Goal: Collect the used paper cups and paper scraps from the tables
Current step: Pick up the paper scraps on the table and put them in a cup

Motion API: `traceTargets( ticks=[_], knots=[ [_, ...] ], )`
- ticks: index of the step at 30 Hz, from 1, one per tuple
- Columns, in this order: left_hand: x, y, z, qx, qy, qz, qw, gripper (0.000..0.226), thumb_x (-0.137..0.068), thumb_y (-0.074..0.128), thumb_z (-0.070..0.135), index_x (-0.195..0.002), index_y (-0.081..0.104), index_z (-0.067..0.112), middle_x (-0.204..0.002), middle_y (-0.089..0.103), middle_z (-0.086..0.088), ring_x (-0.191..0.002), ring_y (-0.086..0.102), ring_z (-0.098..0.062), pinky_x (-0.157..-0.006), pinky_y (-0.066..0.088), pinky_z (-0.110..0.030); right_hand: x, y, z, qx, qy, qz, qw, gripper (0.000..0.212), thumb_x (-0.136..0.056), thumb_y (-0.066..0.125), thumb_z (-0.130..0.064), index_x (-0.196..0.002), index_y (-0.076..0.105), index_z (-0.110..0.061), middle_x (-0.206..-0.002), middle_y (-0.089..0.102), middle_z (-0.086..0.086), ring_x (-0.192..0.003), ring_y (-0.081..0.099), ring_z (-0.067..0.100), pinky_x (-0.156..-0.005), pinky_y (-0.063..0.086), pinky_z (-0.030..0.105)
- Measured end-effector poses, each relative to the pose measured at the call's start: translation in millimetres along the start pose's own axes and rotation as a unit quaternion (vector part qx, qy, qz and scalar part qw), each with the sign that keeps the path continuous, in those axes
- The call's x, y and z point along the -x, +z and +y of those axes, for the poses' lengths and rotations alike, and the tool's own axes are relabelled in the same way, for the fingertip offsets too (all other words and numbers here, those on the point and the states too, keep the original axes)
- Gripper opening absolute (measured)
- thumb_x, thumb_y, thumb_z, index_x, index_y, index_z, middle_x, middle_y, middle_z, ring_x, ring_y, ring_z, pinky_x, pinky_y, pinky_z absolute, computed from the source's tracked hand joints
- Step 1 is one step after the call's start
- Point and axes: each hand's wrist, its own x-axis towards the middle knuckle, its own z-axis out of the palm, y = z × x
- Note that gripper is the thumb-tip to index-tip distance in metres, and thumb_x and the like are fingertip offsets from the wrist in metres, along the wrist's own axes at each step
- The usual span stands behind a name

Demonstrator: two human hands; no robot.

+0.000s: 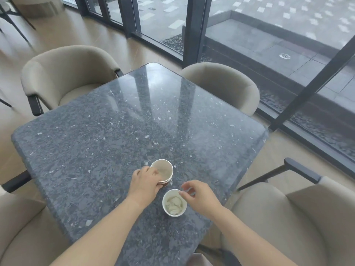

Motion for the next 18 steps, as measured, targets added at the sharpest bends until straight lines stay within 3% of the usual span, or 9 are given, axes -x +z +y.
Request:
traceTargets(
  ticks=[7, 14, 18],
  knots=[
    [7, 9, -9, 0.015, 0.007, -0.01, 1.0, 0.021, -0.09, 0.051, 0.033, -0.109, 0.061, 0.033, -0.135, 0.046, 0.006, -0.127, 0.035, -0.018, -0.106, 0.025, -0.038, -1, 6, -3, 0.026, 0.008, -0.013, 1.0, 0.018, -0.086, 0.061, -0.027, -0.101, 0.066, -0.019, -0.097, 0.067, -0.005, -0.081, 0.058, 0.005, -0.075, 0.046, 0.017],
    [20, -4, -24, -0.01, 0.001, -0.003, 1.0, 0.029, -0.091, 0.051, 0.031, -0.12, 0.053, 0.035, -0.138, 0.042, 0.007, -0.134, 0.026, -0.017, -0.112, 0.013, -0.048, -4, 11, -3, 0.017, 0.048, 0.012, 0.999, 0.011, -0.084, 0.06, -0.018, -0.092, 0.067, -0.022, -0.085, 0.065, -0.009, -0.072, 0.056, 0.002, -0.064, 0.043, 0.014],
    [27, -7, -32, -0.006, -0.011, 0.01, 1.0, 0.039, -0.085, 0.059, 0.026, -0.122, 0.049, 0.032, -0.139, 0.041, 0.007, -0.138, 0.024, -0.017, -0.111, 0.012, -0.054, -4, 13, -8, -0.007, 0.056, 0.034, 0.998, 0.013, -0.085, 0.06, -0.021, -0.098, 0.065, -0.022, -0.091, 0.064, -0.01, -0.072, 0.056, 0.001, -0.065, 0.043, 0.013]
  ],
)
